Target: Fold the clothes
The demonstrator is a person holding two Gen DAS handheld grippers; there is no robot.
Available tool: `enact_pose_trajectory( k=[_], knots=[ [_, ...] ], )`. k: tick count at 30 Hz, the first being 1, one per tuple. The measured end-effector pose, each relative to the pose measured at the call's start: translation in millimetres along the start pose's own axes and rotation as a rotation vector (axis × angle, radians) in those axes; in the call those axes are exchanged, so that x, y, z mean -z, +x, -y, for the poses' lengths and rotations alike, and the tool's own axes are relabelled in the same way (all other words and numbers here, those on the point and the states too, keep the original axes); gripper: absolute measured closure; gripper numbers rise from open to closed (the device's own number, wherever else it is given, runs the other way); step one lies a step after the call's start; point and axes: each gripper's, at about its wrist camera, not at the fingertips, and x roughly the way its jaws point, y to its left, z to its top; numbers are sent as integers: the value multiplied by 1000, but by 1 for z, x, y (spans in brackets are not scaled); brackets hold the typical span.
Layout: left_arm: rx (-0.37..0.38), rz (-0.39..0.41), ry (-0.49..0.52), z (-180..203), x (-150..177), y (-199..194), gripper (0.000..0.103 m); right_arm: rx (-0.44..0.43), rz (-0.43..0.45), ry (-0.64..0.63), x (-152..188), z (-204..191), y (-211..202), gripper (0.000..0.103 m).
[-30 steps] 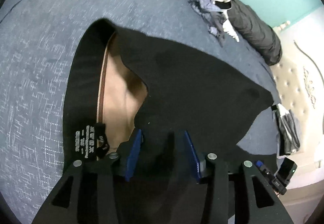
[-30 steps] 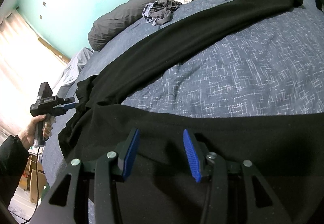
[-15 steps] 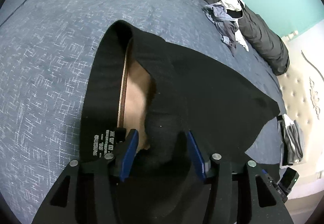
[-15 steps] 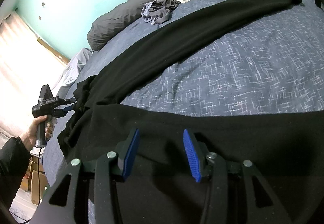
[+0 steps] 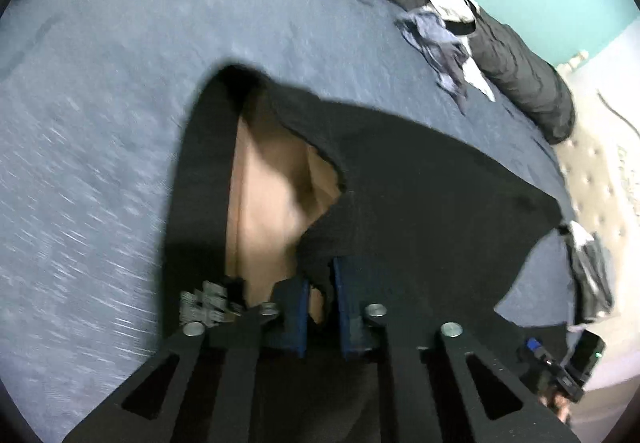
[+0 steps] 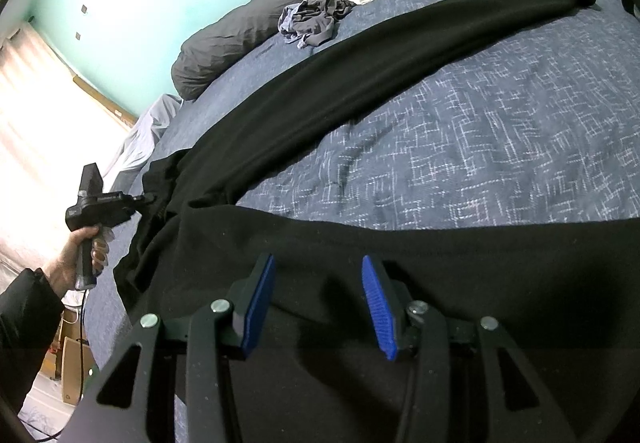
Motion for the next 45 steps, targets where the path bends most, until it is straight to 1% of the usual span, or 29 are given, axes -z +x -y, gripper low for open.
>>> enact_pose_trajectory(
  k=[2, 6, 9, 18, 21, 25, 28, 31, 33, 35, 37, 39, 40, 41, 45],
  knots=[
    [-38, 42, -10, -4, -9, -13, 100, -1, 1, -1, 0, 0, 0, 57],
    [-103, 83, -37, -18, -28, -29, 100, 0, 1, -1, -1, 0, 0, 57],
    [-121, 89, -44, -24, -39, -31, 100, 2, 1, 0, -1, 1, 0, 57],
    [-151, 132, -72, -24, -70, -15, 100, 1, 0, 2, -1, 4, 0, 57],
    [-164, 127, -93, -32, -71, -5, 100, 2, -1, 2, 0, 5, 0, 57],
    [-168, 88, -122, -46, -60, 14, 100, 3, -3, 1, 1, 6, 0, 57],
    [-151, 60, -160, -59, -50, 23, 99, 6, -5, 2, 2, 6, 1, 57],
    [-132, 27, -191, -67, -42, 28, 91, 7, -5, 0, 2, 6, 0, 57],
    [-114, 38, -193, -67, -43, 22, 85, 7, -6, -2, 2, 5, 1, 57],
    [-102, 55, -171, -66, -47, 13, 84, 7, -6, -4, 2, 5, 2, 57],
    [-90, 79, -157, -64, -53, 5, 80, 7, -7, -6, 2, 4, 2, 57],
    [-72, 101, -149, -62, -59, 0, 64, 7, -8, -7, 1, 4, 3, 57],
    [-66, 105, -153, -62, -63, 1, 60, 7, -8, -9, 1, 3, 4, 57],
    [-61, 108, -159, -62, -67, 2, 59, 7, -9, -9, 1, 3, 4, 57],
    [-20, 120, -179, -58, -81, 11, 58, 10, -13, -9, 1, 4, 6, 57]
  ],
)
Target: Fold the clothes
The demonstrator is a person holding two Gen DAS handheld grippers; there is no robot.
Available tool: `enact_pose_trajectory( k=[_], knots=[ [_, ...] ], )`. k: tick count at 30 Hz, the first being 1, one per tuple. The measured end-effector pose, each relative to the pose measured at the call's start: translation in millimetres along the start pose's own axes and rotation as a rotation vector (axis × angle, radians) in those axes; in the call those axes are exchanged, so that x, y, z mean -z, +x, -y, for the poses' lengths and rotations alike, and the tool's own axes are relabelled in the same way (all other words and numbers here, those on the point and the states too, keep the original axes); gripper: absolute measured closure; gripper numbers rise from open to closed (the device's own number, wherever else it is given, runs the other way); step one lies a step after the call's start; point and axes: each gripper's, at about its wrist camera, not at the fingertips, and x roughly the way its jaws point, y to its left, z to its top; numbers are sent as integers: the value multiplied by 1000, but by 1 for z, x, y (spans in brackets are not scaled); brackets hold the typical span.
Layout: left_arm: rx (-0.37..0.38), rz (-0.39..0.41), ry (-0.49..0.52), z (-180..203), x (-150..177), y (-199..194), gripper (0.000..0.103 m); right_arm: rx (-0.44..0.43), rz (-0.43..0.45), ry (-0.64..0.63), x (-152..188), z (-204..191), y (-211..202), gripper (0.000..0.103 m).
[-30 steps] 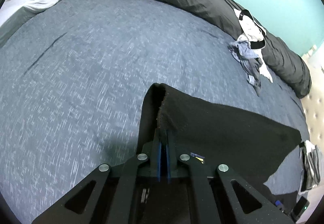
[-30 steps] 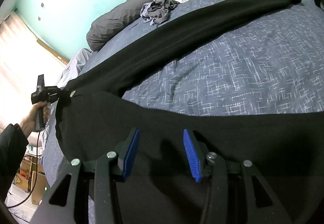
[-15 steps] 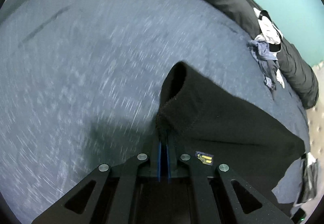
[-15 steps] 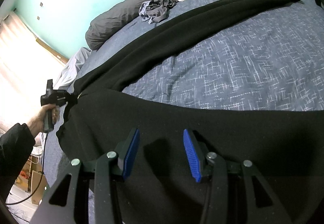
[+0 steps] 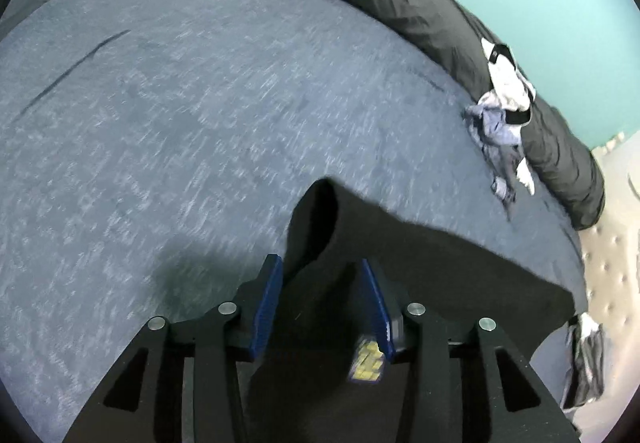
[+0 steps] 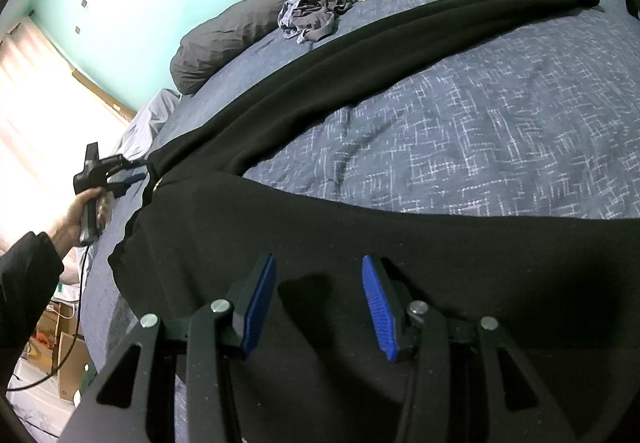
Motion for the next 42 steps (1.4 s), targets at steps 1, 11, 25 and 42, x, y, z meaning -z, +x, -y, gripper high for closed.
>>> enact_pose_trajectory(
  k=[1, 11, 25, 42],
  knots=[
    [4, 0, 0, 2, -4, 4, 58, 1, 1, 1, 0, 0, 0, 57],
    [-28, -25, 48, 22, -27, 38, 98, 27, 17, -23, -3, -3, -2, 57],
    [-137, 7, 29, 4, -37, 45, 88, 63, 39, -31, -6, 0, -7, 57],
    [-97, -98, 32, -21, 79, -65, 57, 56, 31, -10, -5, 0, -11, 57]
  ],
)
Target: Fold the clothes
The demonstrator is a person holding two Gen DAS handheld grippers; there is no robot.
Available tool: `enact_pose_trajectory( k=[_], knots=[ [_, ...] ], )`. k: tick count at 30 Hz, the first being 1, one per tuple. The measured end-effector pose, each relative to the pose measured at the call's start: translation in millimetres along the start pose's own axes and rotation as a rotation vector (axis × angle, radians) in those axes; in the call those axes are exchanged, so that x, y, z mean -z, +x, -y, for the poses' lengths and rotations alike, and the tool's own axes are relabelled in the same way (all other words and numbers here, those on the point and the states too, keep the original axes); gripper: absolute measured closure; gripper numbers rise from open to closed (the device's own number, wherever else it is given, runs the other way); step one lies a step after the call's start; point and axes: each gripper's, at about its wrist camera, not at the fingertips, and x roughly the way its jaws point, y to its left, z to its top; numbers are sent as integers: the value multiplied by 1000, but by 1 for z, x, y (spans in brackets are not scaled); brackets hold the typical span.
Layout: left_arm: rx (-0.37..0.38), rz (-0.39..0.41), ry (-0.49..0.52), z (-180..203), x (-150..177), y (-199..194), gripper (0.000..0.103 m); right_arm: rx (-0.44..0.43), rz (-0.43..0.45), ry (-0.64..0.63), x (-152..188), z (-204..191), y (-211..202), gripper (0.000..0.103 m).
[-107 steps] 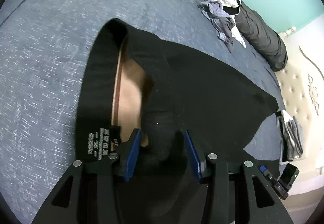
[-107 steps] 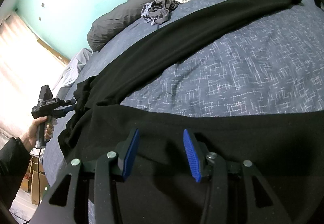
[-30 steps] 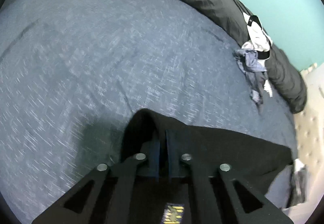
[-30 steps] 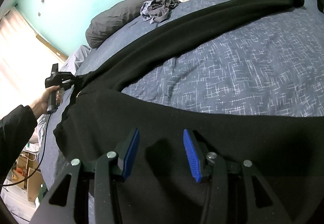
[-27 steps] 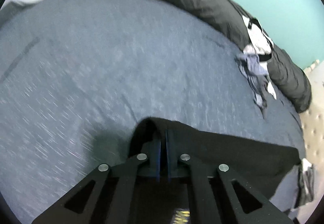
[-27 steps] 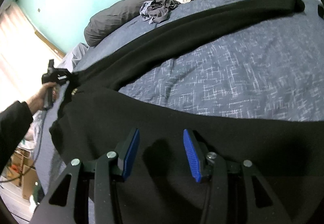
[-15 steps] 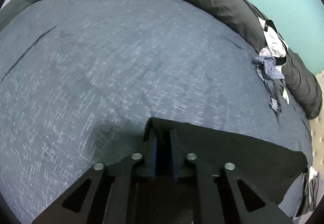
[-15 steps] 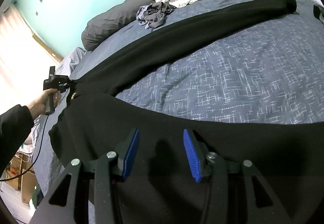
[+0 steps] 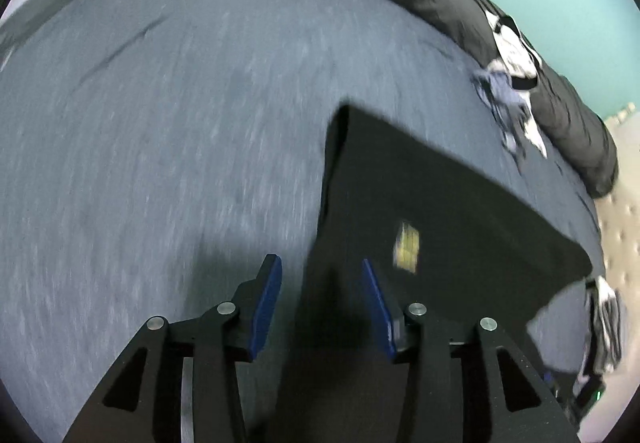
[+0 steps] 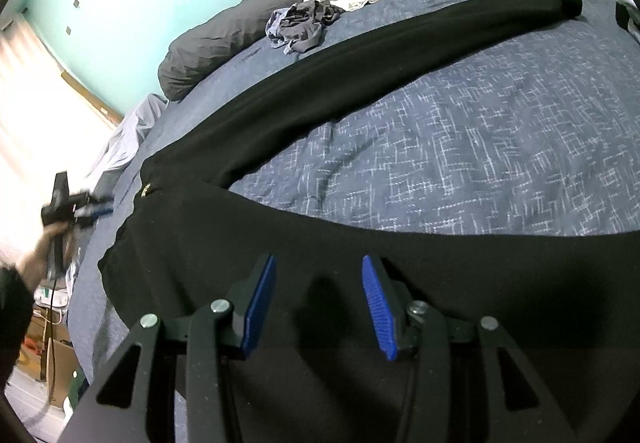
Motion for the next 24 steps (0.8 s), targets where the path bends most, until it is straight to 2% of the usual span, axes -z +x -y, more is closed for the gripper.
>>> enact_pose_trajectory(
  k=[4, 7, 10, 11, 13, 16, 18, 21, 24],
  knots=[
    [9, -27, -50, -17, 47, -8, 57, -16, 8, 13, -1, 1, -4, 57],
    [25, -34, -94, -31, 71, -16, 55, -26, 15, 28, -2, 2, -7, 57],
    [74, -25, -131, -38, 93, -27, 49, -31, 22, 36, -3, 3, -10, 57],
    [78, -21, -134, -38, 99, -29, 43, -32, 24, 39, -3, 3, -10, 57],
    [91, -23, -148, -39, 111, -33, 40, -35, 28, 47, -3, 4, -11, 57],
    [144, 2, -197, -42, 126, -41, 40, -40, 31, 53, -4, 4, -12, 57],
    [140, 11, -216, -42, 132, -40, 40, -42, 33, 53, -4, 3, -13, 57],
    [157, -2, -269, -48, 136, -28, 40, -46, 33, 52, -4, 3, -12, 57],
    [175, 1, -272, -46, 132, -15, 40, -47, 29, 45, -3, 1, -12, 57]
  ],
)
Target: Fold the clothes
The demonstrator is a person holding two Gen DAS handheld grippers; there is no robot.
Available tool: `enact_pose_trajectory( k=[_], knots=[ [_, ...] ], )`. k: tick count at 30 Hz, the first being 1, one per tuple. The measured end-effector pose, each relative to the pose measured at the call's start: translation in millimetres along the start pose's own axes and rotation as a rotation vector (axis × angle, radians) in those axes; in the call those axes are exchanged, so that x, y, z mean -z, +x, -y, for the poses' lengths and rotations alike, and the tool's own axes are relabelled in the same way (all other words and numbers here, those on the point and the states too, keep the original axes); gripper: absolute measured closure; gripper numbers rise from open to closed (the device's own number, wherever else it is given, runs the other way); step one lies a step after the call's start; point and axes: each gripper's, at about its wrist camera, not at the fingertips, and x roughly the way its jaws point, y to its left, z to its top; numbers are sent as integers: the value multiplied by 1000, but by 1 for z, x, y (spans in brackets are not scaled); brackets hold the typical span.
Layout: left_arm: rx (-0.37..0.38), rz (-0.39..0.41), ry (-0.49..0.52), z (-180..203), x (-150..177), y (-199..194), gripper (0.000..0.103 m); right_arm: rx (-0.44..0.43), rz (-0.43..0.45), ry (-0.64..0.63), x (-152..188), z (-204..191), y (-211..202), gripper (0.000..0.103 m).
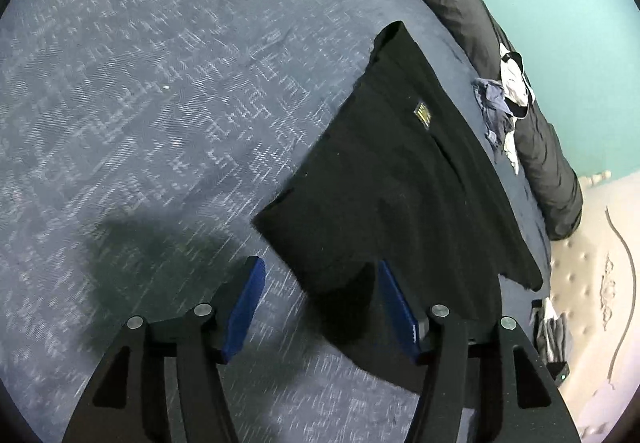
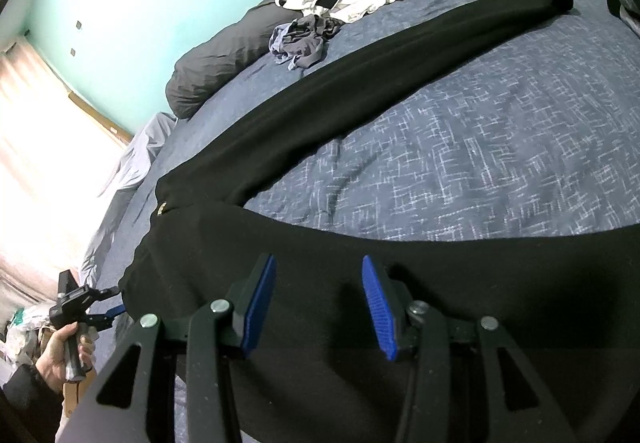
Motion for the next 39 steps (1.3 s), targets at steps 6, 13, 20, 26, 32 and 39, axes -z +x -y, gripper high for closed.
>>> enact_pose_trajectory(
  k=[6, 13, 20, 26, 32, 39],
  knots=[
    [16, 19, -4, 1, -4, 10, 79, 3, 2, 5, -1, 2, 0, 57],
    [22, 80, 18, 0, -5, -18, 94, 9, 5, 6, -3, 3, -4, 57],
    [43, 102, -4, -21, -5, -40, 95, 79, 57, 26, -9, 19, -47, 57],
    [48, 74, 5, -28, -4, -28, 94, 276, 59, 3, -11, 63, -122, 57],
    [71, 63, 9, -31, -2, -26, 94, 464, 57, 76, -3, 133, -201, 48],
    [54, 57, 34, -22, 0, -29, 94, 559, 23, 189, -1, 197, -236, 47]
  ],
)
